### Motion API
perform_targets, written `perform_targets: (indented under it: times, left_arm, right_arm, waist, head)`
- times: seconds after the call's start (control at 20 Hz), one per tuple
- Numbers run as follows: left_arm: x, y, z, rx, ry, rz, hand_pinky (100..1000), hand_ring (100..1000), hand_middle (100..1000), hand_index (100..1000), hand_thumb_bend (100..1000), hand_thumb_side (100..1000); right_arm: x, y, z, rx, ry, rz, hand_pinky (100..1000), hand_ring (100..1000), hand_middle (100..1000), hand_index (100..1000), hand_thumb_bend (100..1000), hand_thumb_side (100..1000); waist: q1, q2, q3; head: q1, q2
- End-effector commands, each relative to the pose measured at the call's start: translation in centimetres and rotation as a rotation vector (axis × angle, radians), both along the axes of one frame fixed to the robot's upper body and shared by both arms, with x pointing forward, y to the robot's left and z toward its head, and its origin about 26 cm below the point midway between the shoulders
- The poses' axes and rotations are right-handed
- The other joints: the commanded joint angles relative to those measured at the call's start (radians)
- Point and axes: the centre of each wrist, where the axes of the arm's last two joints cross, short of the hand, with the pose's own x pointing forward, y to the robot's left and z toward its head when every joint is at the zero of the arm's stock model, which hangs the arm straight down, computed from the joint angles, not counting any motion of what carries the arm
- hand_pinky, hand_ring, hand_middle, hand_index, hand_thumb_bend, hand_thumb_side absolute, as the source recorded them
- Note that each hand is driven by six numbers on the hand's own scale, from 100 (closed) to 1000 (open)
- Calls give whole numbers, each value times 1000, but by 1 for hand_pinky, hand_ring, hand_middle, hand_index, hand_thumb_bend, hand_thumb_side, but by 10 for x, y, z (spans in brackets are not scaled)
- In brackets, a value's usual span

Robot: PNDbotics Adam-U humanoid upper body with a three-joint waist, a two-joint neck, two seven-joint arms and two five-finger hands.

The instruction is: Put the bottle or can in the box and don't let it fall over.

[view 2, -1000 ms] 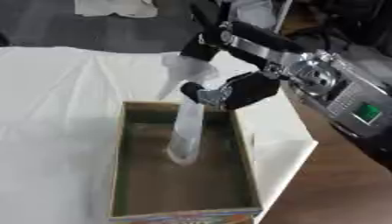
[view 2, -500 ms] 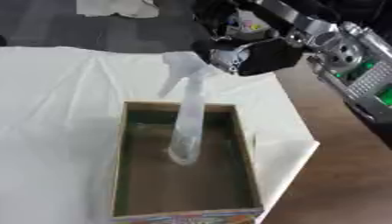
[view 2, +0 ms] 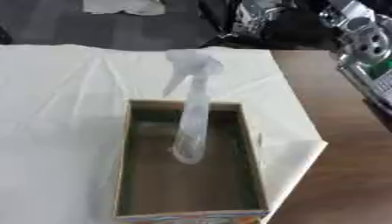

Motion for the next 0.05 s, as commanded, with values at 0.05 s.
perform_targets:
  times: [0.05]
  left_arm:
    - [-5,2,11,25,-46,21,807,838,820,801,249,959]
  right_arm:
    - [-6,-6,7,88,-50,-12,704,699,600,754,100,489]
  waist:
    - [9,-12,-2]
  head:
    - [16,-10]
